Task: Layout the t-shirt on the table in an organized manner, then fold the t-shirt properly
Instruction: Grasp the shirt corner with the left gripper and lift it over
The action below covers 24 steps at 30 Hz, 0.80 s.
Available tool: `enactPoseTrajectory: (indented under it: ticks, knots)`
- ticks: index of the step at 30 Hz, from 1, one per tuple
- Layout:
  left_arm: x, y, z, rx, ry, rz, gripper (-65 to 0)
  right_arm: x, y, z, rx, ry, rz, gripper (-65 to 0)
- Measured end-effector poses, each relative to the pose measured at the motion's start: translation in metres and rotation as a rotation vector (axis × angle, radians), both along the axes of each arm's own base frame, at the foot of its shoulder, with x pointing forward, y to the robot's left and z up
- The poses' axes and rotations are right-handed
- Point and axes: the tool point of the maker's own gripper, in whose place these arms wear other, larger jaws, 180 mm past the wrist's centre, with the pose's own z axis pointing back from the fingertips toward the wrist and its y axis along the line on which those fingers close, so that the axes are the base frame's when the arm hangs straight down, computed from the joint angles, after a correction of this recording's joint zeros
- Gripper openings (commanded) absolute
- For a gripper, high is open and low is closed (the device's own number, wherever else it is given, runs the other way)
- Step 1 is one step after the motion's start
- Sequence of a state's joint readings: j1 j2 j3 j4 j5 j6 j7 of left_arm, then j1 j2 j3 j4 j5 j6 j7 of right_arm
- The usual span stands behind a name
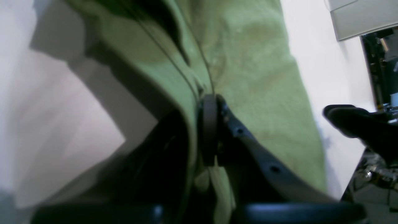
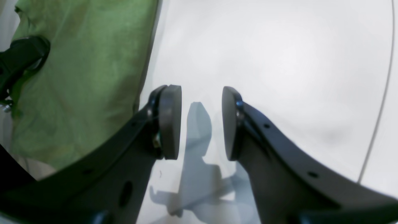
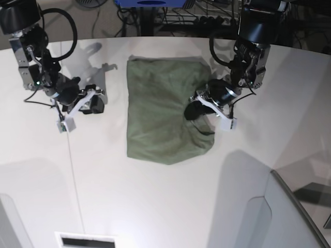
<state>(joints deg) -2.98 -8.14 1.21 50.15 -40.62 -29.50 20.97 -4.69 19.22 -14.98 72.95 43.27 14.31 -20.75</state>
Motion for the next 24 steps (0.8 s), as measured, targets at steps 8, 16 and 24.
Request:
enactPoseTrajectory:
  ticks: [8,16,24]
  knots:
    - [-0.011,0.018,0.011,0.31,0.062,-0.303,-65.0,0.0,0.0,0.0,-0.001,-0.001,-0.001,-44.1]
    - [0.012,0.044,0.011,0.781,-0.001,-0.689,-65.0,0.001,-0.001,0.001,-0.002,-0.002,-0.001,-44.1]
    - [0.018,0.007,0.007,1.233,-0.143,-1.15,-65.0,0.004,0.0,0.003,0.007,-0.008,-0.004,-44.1]
